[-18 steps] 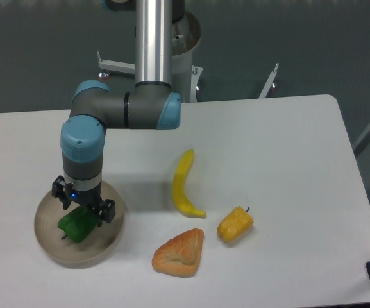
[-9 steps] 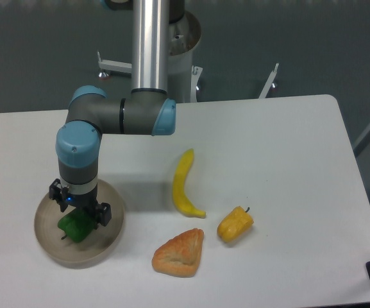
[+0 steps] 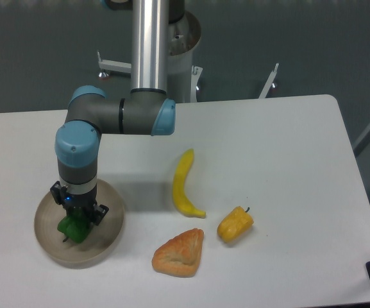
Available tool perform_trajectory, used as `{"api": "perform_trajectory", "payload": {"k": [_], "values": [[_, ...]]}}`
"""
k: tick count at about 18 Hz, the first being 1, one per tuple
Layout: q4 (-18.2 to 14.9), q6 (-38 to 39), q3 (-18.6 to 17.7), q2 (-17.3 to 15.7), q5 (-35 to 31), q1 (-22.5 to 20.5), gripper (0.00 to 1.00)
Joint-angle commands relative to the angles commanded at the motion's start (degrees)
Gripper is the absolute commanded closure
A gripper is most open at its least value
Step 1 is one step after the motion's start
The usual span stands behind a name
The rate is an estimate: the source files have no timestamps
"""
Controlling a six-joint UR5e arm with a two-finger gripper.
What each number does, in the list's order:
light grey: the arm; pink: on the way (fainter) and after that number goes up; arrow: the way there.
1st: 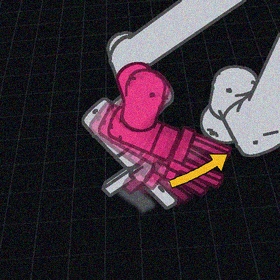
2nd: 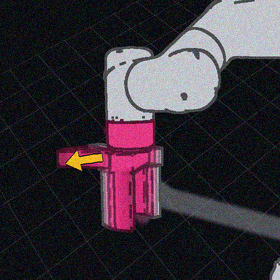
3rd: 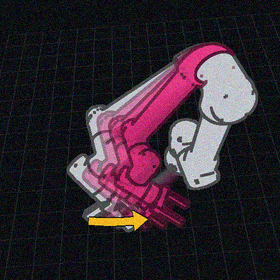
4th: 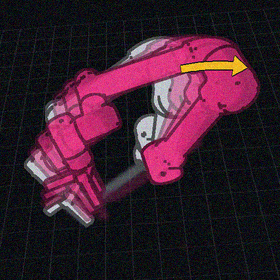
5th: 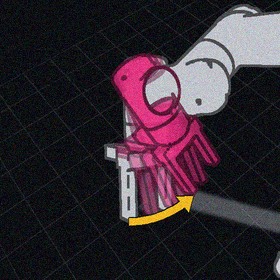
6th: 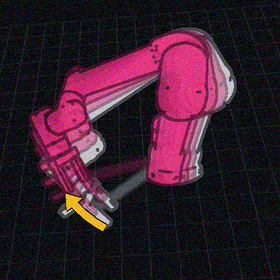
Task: Pick up the green pepper from the plate
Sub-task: 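Lower the gripper onto the green pepper and close on it, then lift the green pepper off the plate and carry it toward the bread roll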
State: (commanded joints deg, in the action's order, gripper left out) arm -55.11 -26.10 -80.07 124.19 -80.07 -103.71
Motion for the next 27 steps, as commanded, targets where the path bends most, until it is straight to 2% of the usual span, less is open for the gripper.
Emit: {"api": "perform_trajectory", "payload": {"k": [4,9,18,23,27], "values": [[-0.18,-3.07,0.35,-1.75,-0.09,-0.96,0.63],[-1.06,-8.6,-0.26,-5.45,-0.52,-6.67,0.63],[-1.23,-24.16,1.76,-6.77,-4.22,-17.31,0.64],[-2.02,-33.39,2.81,-6.51,-6.94,-19.86,0.64],[-2.02,-35.86,2.9,-6.77,-7.56,-21.27,0.64]]}}
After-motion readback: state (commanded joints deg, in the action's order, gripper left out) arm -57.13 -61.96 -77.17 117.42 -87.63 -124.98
